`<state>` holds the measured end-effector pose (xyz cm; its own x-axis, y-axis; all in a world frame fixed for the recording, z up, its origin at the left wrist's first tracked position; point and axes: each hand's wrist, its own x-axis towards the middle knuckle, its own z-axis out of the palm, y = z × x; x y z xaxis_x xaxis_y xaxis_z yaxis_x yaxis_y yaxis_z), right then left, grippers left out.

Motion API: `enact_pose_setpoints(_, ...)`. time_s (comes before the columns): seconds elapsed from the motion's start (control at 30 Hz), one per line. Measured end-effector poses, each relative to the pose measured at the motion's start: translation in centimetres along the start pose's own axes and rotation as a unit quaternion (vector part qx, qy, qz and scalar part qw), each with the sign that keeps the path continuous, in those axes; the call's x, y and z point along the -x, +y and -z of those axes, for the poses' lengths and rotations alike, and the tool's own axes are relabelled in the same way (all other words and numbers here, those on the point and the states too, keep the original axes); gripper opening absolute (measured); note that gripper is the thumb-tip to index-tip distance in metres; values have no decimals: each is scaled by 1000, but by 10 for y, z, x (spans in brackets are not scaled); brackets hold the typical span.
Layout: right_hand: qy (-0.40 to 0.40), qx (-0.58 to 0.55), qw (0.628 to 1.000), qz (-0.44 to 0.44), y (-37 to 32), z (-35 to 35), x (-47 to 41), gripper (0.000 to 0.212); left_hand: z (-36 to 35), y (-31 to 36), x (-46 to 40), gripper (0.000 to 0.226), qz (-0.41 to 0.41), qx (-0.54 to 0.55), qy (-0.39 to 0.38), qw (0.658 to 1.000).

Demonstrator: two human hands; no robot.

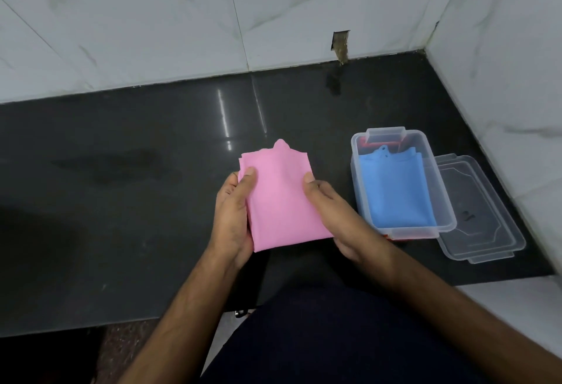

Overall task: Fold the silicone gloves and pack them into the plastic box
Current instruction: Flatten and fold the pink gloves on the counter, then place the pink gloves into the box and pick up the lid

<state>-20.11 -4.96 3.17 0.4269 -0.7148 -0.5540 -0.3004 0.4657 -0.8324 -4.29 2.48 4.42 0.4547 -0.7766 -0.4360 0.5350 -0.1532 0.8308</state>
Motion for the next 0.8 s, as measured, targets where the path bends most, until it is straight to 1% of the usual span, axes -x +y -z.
enact_pose_setpoints(0.07,-26,-62,998,-13,-11,4,3,64,-8,12,2,42,-15,0,-15,1000)
enact_pose_setpoints(0.1,-27,-79,996,-5,-16,6,4,61,-12,17,2,42,-21,0,-22,1000)
enact_pose_setpoints(0.17,-3,-87,995,42,-26,11,7,49,-19,26,2,41,-35,-11,-30,999)
enact_pose_setpoints(0.23,38,-32,993,109,-35,18,10,34,-26,33,-2,33,-48,-36,-31,998)
enact_pose_setpoints(0.3,78,50,982,163,-43,26,12,28,-31,37,-7,26,-53,-61,-34,996)
enact_pose_setpoints(0.33,91,74,977,180,-45,31,14,29,-34,38,-9,25,-55,-72,-35,995)
enact_pose_setpoints(0.4,104,82,971,199,-48,41,16,32,-42,38,-14,27,-55,-92,-37,994)
enact_pose_setpoints(0.57,130,77,967,205,-53,68,19,36,-74,33,-23,33,-41,-113,-63,991)
enact_pose_setpoints(0.67,171,81,957,219,-52,92,19,33,-100,31,-27,39,-12,-112,-103,988)
enact_pose_setpoints(0.8,237,112,933,247,-48,122,23,29,-128,22,-27,27,41,-77,-155,984)
